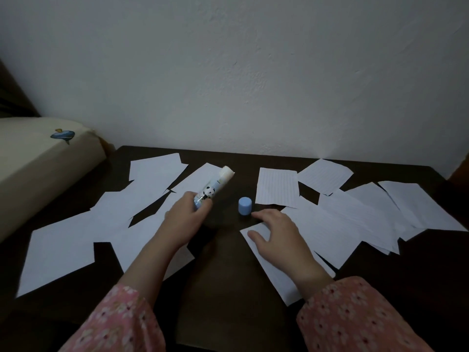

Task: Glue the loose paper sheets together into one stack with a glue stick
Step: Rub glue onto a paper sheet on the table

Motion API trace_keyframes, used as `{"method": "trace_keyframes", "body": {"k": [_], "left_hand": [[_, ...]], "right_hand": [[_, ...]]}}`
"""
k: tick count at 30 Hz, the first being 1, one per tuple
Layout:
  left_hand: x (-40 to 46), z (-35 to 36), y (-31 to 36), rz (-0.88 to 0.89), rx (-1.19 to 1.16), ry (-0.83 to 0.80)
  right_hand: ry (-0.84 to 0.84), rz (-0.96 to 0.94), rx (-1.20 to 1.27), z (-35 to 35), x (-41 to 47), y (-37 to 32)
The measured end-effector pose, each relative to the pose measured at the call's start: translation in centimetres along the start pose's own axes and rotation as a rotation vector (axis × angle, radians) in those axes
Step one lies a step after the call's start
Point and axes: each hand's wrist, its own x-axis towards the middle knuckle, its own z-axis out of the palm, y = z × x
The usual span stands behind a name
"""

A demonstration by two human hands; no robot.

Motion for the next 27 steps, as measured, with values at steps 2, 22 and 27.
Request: {"method": "trace_keyframes", "body": {"k": [2, 22, 27], "left_hand": [[0.2, 0.5, -1.0, -0.055, 0.092, 0.059], [-0.8, 2.5, 0.6, -0.096, -0.279, 0.094], [-0.8, -0.7, -0.3, -0.054, -0.458, 0.102]], "right_hand": [[-0.010, -0.015, -0.077, 0.0, 0.0, 0.1], [-0.054, 0.001, -0.155, -2.2, 0.6, 0.6], [-0.087, -0.172, -0.130, -0.8, 1.5, -3.7]]}}
